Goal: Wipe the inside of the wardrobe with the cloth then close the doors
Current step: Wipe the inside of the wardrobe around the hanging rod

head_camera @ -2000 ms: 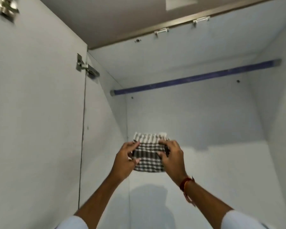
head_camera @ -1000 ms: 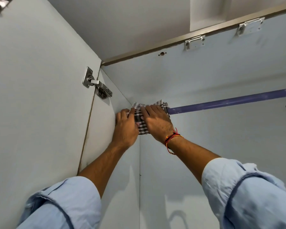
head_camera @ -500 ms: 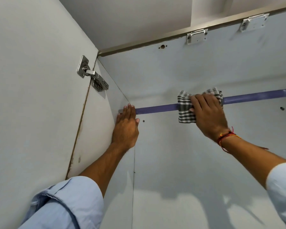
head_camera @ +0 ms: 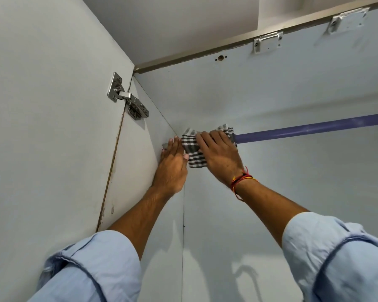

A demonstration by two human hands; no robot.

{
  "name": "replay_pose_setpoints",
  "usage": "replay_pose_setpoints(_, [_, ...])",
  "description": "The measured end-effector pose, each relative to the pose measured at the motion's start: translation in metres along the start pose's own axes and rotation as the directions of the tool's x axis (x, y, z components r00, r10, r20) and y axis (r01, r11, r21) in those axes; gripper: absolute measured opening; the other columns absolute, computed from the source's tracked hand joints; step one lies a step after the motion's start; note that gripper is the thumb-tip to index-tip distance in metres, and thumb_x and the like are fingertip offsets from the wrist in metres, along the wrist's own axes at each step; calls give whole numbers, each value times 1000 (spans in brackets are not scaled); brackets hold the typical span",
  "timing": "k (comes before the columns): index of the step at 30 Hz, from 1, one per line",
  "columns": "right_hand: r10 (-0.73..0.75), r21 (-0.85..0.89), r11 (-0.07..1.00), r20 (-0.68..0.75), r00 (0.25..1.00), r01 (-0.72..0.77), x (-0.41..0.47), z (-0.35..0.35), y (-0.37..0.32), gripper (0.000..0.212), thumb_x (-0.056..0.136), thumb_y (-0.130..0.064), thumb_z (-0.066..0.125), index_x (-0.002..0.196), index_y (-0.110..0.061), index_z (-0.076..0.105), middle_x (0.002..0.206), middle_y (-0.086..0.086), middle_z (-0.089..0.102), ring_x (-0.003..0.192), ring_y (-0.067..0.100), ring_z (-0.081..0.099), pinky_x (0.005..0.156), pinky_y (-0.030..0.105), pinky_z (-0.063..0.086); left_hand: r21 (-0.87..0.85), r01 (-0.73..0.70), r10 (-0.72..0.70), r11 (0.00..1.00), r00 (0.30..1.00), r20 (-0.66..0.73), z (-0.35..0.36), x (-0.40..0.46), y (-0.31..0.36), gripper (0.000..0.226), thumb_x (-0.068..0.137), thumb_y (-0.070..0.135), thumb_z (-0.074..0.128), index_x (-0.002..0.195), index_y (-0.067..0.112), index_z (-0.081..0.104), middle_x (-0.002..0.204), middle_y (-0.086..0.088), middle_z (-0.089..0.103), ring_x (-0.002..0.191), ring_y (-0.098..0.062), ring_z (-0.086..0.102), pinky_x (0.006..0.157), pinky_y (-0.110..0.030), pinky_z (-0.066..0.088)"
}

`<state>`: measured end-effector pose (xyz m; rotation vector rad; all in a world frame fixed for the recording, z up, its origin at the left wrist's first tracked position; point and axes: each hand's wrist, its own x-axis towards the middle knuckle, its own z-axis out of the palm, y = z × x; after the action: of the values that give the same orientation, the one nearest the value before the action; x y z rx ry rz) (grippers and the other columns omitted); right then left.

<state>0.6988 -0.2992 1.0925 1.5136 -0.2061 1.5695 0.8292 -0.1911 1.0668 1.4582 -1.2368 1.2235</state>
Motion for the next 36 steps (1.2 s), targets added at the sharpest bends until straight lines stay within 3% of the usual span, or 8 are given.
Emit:
replay_pose_setpoints(7, [39,-85,995,-68,997,-45,-36,-13,89,37,104,-18,41,138,-7,52,127,12,63,111,36,57,109,47,41,61,22,-23,998,1000,13,-2,-2,4,56,108,29,24,158,11,5,169,-5,3,156,-17,-4,125,-34,-6])
replay_pose_setpoints(11, [60,-127,990,-17,998,-61,-58,-31,137,39,107,-24,33,140,-8,48,131,12,60,116,35,54,112,47,38,216,78,-70,973,997,-43,1,-2,19,62,106,35,28,157,5,9,167,-13,9,156,-24,3,127,-39,-1])
replay_pose_setpoints(14, [56,-106,993,2,998,-55,-56,-42,141,40,106,-24,37,139,-9,52,128,11,63,111,34,57,107,46,41,287,-95,121,953,990,-71,17,0,62,65,105,36,28,157,6,4,168,-11,4,156,-25,1,126,-39,1])
replay_pose_setpoints(17, [50,-97,994,18,999,-48,-57,-49,144,38,104,-24,41,136,-10,55,125,9,65,109,33,59,105,45,43,163,-291,306,943,949,-75,50,10,129,68,102,39,31,158,10,4,168,-7,5,156,-21,1,126,-36,1])
replay_pose_setpoints(19, [60,-104,993,34,998,-56,-63,-57,160,37,105,-25,39,136,-11,55,125,8,64,110,32,58,108,44,42,120,-246,254,962,965,-60,69,17,160,72,103,45,28,158,12,-5,169,-5,-4,156,-18,-7,126,-33,-5])
replay_pose_setpoints(22, [91,-144,986,56,994,-82,-83,-73,201,37,105,-25,40,137,-12,53,127,7,64,113,31,58,112,45,41,217,-159,182,963,979,-90,86,16,163,77,102,53,19,156,9,-14,166,-7,-19,154,-20,-18,126,-36,-7])
replay_pose_setpoints(31, [270,-263,933,55,961,-247,-157,-158,372,33,99,-19,42,121,-6,63,111,17,69,107,42,61,108,54,42,233,-211,255,949,950,-178,103,17,157,77,100,52,21,157,8,-6,168,-8,-12,155,-22,-11,128,-44,6])
replay_pose_setpoints(36, [319,-255,919,31,947,-301,-166,-166,391,32,96,-12,42,117,-2,64,111,20,71,107,44,63,105,54,44,204,-206,245,957,951,-188,106,18,159,76,100,51,22,158,10,-6,168,-6,-11,156,-21,-10,128,-45,7])
